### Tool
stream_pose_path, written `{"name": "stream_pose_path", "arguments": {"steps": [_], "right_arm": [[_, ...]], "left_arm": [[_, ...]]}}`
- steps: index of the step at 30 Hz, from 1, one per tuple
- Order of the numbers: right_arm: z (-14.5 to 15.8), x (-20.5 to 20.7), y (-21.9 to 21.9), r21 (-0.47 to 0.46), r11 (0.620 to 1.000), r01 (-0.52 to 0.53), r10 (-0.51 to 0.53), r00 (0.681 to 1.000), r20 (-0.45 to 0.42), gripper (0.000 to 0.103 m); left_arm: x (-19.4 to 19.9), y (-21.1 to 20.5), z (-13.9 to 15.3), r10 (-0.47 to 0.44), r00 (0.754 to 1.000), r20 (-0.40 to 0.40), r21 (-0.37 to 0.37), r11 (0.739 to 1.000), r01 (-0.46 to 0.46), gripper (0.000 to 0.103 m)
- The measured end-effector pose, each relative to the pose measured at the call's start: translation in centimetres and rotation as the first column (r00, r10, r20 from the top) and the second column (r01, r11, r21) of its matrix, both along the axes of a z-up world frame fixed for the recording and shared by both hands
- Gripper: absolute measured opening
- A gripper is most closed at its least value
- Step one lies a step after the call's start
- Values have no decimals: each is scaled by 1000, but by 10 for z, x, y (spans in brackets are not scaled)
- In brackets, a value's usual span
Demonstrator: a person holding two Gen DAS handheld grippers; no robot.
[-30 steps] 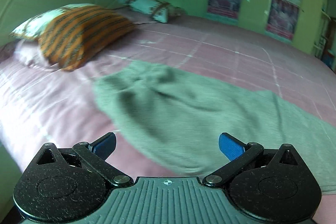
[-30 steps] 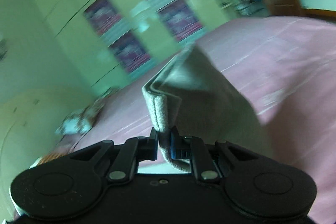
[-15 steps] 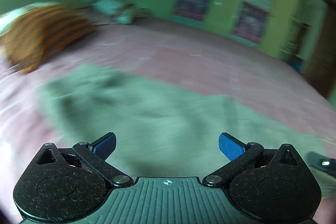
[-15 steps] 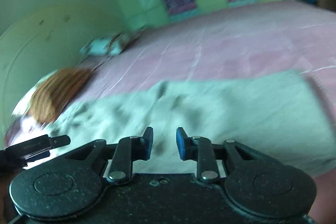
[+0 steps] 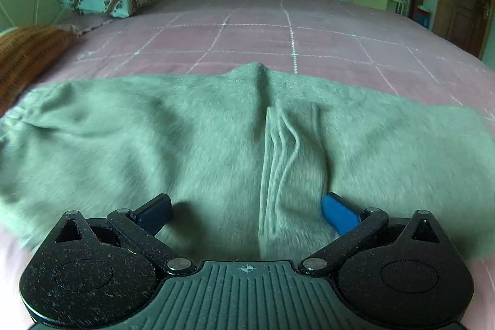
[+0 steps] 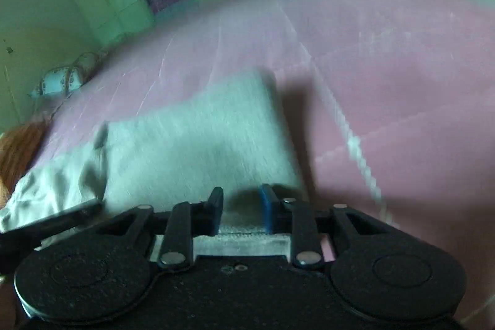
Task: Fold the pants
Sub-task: 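Fold the edge over onto the pants and open the right gripper, then grasp the gathered leg cuffs with the left gripper and lift them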
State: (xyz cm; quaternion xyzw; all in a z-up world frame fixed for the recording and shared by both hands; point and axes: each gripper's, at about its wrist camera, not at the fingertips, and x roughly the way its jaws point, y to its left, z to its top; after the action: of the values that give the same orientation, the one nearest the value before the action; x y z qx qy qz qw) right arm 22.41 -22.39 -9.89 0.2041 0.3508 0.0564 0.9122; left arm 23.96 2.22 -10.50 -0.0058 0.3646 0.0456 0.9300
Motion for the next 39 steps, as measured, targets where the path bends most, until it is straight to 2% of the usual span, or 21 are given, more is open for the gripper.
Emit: {"name": "stream_pose_path", "arguments": {"steps": [2,3,5,8,10,12,13,14,16,19,21,22,23,25,27,29,32,34,36,37,39], "right_arm": [[7,-2,-6,7,1000,-3,3,999,34,18],[14,-3,-9,11,1000,8,-9,997,78,20],[26,8,-15,6,1000,7,-8,991,135,20],[37,48,-18,-40,999,16,-12,995,99,20],[37,76,-16,-60,998,-1,5,997,75,16],[24,103,-10,-97,995,-31,30,999,-10,13],[15,113,-9,-109,993,-40,34,998,-55,12],[4,123,-9,-109,992,-64,54,994,-98,10],[7,118,-8,-95,993,-72,65,995,-72,9],[25,84,-16,-83,995,-53,57,998,38,14],[28,58,-21,-60,997,-52,57,995,79,15],[24,51,-21,-55,996,-64,68,993,92,15],[17,47,-18,-77,994,-77,83,993,81,15],[-5,52,-10,-123,988,-93,90,996,-26,14],[4,46,-9,-119,989,-83,83,997,-8,14],[20,32,-13,-85,994,-64,68,997,45,18],[33,8,-8,-94,993,-74,83,991,102,21],[23,-1,1,-151,982,-114,126,990,68,23],[0,4,7,-180,972,-154,149,988,-42,22],[3,-1,9,-189,971,-146,144,989,-21,21],[19,-10,5,-146,979,-142,146,989,20,21]], "left_arm": [[-1,8,10,30,999,14,-36,999,-30,103],[0,14,21,61,996,64,-34,998,-59,103],[9,13,42,52,989,139,-40,998,-47,103],[41,5,57,5,989,147,-92,996,9,103],[62,-2,48,-1,994,108,-72,997,9,103],[85,2,20,74,997,-8,22,997,-73,103],[87,11,5,91,995,-45,4,996,-91,103],[81,23,-2,94,995,-24,-57,994,-96,103],[71,33,0,129,992,-7,-54,990,-129,103],[59,52,10,207,978,17,-62,977,-206,103],[58,61,7,193,981,18,-80,978,-191,103],[61,58,0,169,986,-7,-43,985,-169,103],[64,53,-10,150,988,-32,-5,989,-150,103],[64,51,-9,148,989,-24,-5,989,-148,103],[51,53,1,151,988,-15,-27,988,-151,103],[31,53,14,151,988,27,-53,987,-149,103],[3,51,14,124,992,38,-88,989,-120,103],[-2,50,-3,101,995,-1,-64,993,-100,103],[-8,53,-6,92,996,6,-64,994,-92,103],[-11,54,0,92,996,5,-61,994,-92,103],[-24,58,11,97,995,26,-43,994,-96,103]]}}
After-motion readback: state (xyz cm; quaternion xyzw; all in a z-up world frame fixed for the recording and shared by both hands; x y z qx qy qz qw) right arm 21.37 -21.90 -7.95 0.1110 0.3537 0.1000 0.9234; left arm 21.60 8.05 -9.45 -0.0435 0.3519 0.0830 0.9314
